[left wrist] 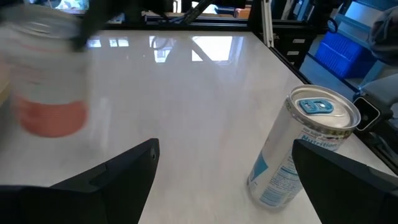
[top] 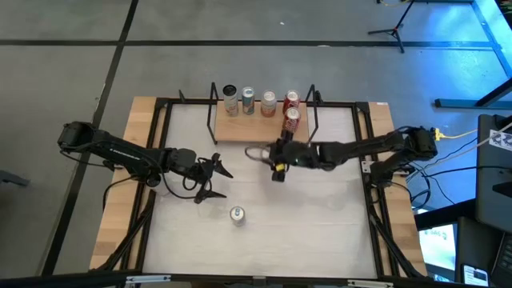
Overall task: Place canned beverage on shelf
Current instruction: Put the pink soda can align with the other pink soda can on the shelf
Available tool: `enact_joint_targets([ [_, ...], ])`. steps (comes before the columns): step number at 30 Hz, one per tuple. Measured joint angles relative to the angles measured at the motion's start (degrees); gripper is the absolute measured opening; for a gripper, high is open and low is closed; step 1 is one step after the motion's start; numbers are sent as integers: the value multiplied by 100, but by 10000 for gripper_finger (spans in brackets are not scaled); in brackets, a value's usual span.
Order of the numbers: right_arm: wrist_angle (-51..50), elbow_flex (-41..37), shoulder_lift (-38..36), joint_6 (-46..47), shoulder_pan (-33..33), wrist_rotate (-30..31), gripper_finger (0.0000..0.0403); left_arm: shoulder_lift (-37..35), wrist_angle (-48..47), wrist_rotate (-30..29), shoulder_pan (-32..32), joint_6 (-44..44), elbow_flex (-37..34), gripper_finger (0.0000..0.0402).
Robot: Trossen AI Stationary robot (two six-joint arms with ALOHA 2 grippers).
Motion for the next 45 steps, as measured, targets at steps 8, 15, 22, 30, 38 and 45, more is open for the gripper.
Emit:
enact_joint_targets([
  [8, 557, 9, -11, -403, -798, -164, 225, -2, 0, -2, 0, -9, 0, 357],
  [15, 879, 11, -11, -461, -1618, -532, 225, -2, 26, -28, 0, -3, 0, 357],
  [22, 933, 11, -9, -442, -2300, -1480, 225, -2, 28, -49, 0, -2, 0, 357],
  [30, 859, 11, 85, -319, -2498, -1710, 226, -2, 55, -52, 0, 0, 0, 357],
  [38, 925, 20, 188, -328, -2493, -1586, 264, -2, 84, -55, 0, -5, 0, 357],
  [45, 999, 20, 195, -470, -2493, -1581, 284, -2, 109, -53, 0, 0, 0, 357],
])
